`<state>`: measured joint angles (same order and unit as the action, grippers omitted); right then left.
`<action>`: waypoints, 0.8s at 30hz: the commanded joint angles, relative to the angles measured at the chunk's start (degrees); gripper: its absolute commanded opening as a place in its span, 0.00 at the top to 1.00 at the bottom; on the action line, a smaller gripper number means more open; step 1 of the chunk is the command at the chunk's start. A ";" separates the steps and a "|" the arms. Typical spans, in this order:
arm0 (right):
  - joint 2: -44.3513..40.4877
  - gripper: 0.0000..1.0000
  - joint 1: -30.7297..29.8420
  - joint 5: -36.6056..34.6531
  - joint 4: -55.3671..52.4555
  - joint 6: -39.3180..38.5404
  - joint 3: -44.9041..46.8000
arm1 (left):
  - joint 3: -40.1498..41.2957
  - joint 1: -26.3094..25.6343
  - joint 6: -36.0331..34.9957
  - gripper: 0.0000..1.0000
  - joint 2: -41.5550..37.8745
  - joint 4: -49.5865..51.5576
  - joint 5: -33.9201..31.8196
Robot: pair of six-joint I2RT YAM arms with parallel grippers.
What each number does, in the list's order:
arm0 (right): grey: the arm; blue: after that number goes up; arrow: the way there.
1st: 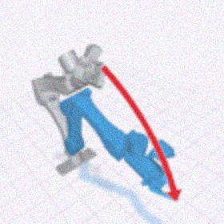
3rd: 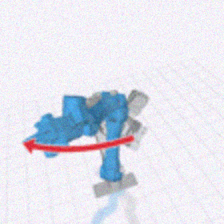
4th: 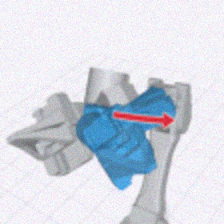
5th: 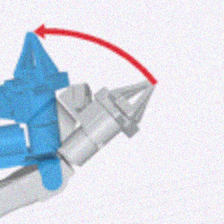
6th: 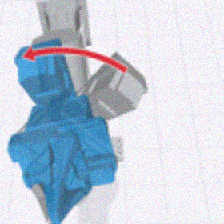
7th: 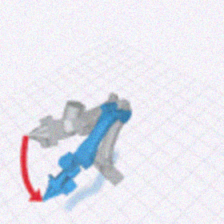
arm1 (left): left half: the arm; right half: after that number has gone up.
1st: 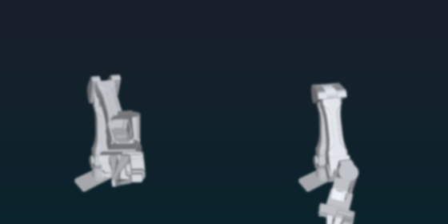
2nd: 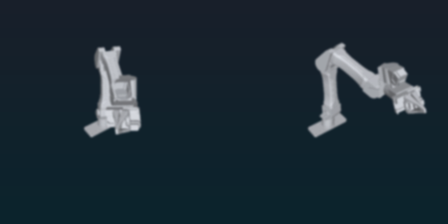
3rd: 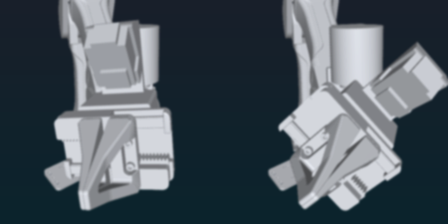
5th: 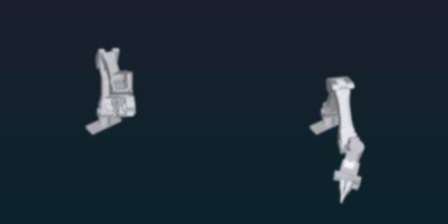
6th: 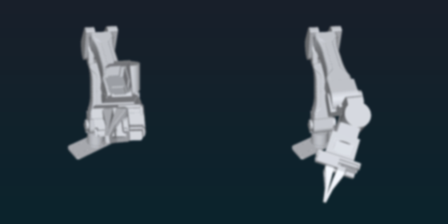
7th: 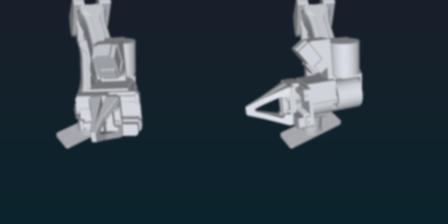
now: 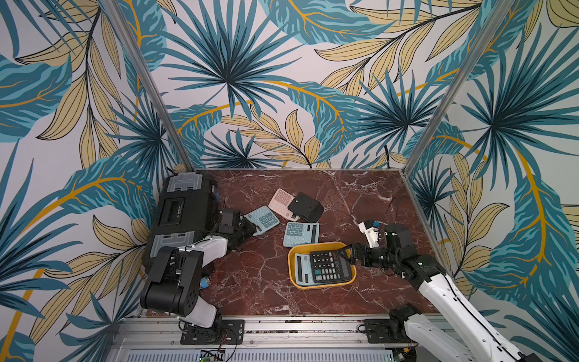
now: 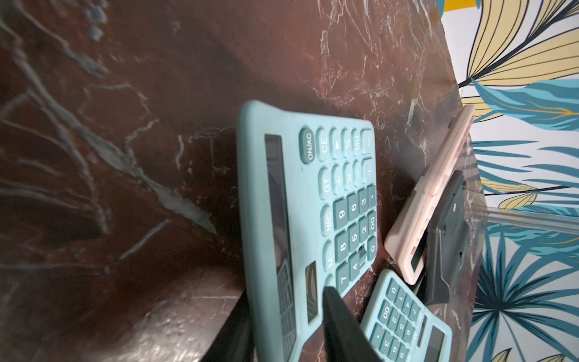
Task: Put the calculator in the storage box
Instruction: Pick up the calculator at the center of the board.
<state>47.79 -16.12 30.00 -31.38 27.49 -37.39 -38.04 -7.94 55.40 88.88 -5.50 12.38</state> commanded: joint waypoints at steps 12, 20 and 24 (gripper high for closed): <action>-0.77 0.01 -0.14 -0.91 -1.69 0.51 0.57 | -0.71 0.97 -1.67 0.94 -8.02 5.65 3.80; -0.08 0.00 -0.14 -1.04 -2.03 0.95 -0.58 | -4.18 1.00 -6.12 0.95 -18.46 17.55 3.77; 0.07 0.01 -0.10 -2.10 -2.11 1.41 -0.81 | -5.54 0.97 -7.70 0.95 -23.68 21.18 6.18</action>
<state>47.70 -16.12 29.15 -32.23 28.10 -37.52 -39.62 -7.29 50.50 68.82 12.47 16.25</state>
